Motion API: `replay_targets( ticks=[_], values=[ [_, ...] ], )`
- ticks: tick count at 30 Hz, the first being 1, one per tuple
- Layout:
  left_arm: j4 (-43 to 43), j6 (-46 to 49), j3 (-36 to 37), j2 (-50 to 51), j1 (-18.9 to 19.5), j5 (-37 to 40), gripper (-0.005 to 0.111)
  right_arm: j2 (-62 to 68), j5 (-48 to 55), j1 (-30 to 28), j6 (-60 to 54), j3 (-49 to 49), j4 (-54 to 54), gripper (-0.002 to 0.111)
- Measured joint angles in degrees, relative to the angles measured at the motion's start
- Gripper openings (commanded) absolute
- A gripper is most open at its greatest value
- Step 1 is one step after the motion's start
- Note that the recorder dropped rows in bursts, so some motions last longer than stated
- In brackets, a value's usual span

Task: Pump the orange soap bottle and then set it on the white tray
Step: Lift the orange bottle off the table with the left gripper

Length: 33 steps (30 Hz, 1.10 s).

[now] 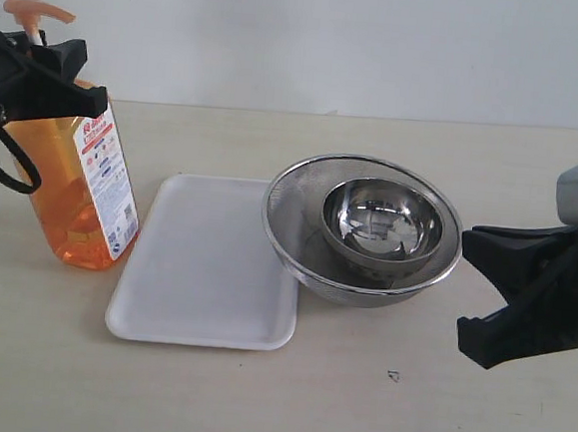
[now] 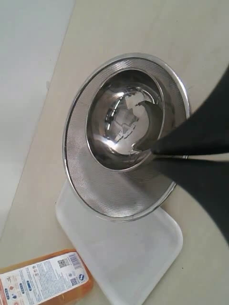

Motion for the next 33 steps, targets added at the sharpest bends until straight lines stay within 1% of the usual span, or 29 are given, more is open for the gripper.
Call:
replay_targets(
  ticks=[5,9,16,25,28,31,33],
  values=[
    [-4.2,2.8,-0.2,-0.1,-0.1,0.4,0.005,0.0,0.0,0.0,0.0,0.0,0.0,0.0],
    [-5.6,4.2,-0.2,-1.9,-0.1,2.7,0.005,0.0,0.0,0.0,0.0,0.0,0.0,0.0],
    [-9.7,9.6,0.2,-10.5,-0.1,10.1,0.005,0.0,0.0,0.0,0.0,0.0,0.0,0.0],
    [-9.4,9.5,-0.2,-21.3,-0.3,24.4,0.005,0.0,-0.2,0.0,0.0,-0.1,0.0,0.0],
    [-7.1,7.4,-0.2,-25.1,-2.2,29.2,0.005,0.0,-0.2,0.0,0.0,-0.1,0.0,0.0],
    [-3.7,5.2,-0.2,-28.3,-5.8,31.8,0.005,0.0,-0.2,0.0,0.0,-0.1,0.0,0.0],
    [-2.1,4.4,-0.2,-29.7,-9.0,32.5,0.005,0.0,-0.3,0.0,0.0,-0.1,0.0,0.0]
  ],
)
